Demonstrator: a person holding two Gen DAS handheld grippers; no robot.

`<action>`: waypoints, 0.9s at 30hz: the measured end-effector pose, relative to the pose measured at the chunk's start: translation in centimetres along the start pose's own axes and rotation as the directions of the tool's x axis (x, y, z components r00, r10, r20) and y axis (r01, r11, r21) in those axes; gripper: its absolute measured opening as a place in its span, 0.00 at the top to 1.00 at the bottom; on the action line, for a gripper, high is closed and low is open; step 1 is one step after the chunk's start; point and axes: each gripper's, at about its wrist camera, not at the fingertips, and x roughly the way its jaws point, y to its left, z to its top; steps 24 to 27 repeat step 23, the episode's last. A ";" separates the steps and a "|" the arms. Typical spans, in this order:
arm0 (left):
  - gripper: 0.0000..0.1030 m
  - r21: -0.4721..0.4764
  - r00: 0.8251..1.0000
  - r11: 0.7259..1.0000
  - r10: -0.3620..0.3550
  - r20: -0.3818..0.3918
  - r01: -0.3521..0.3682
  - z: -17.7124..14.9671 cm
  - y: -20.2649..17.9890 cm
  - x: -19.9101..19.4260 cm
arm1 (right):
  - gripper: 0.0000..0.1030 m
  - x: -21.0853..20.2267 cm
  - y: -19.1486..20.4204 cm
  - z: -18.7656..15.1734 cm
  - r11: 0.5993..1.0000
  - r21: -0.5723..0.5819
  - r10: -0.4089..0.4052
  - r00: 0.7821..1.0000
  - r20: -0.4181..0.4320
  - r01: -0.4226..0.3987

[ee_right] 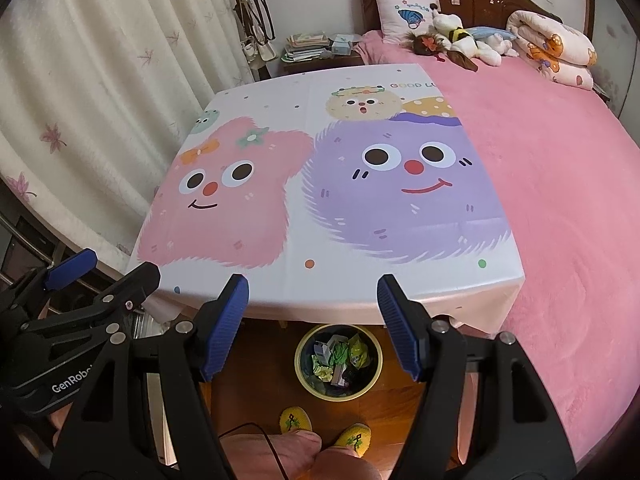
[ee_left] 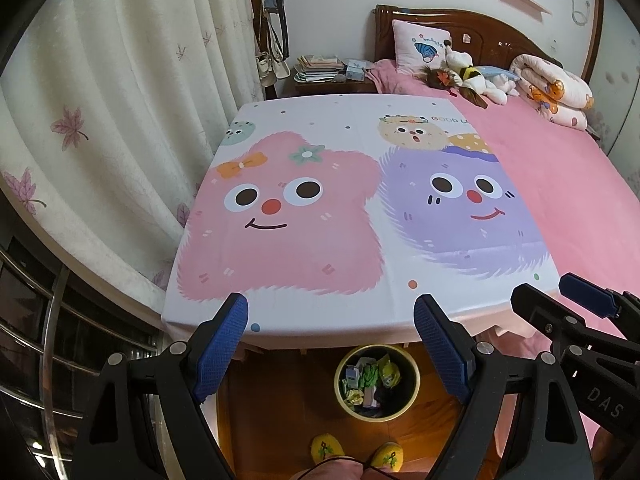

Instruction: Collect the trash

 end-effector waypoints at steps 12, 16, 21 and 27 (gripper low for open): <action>0.16 -0.001 1.000 1.000 0.002 -0.002 -0.002 -0.2 0.1 0.1 | 0.38 -0.1 -0.4 -0.1 1.000 0.007 0.002 1.000 -0.002 -0.002; 0.16 0.007 1.000 1.000 -0.003 -0.001 0.003 -0.1 0.0 0.1 | 0.38 0.0 -0.5 -0.2 1.000 -0.001 0.007 1.000 -0.004 -0.007; 0.16 0.009 1.000 1.000 -0.003 -0.003 0.003 -0.2 0.2 0.2 | 0.38 -0.1 -0.3 -0.3 1.000 -0.007 0.013 1.000 -0.003 -0.013; 0.16 0.009 1.000 1.000 -0.002 -0.006 0.002 -0.3 0.1 0.2 | 0.38 -0.1 -0.3 -0.3 1.000 -0.010 0.016 1.000 -0.003 -0.016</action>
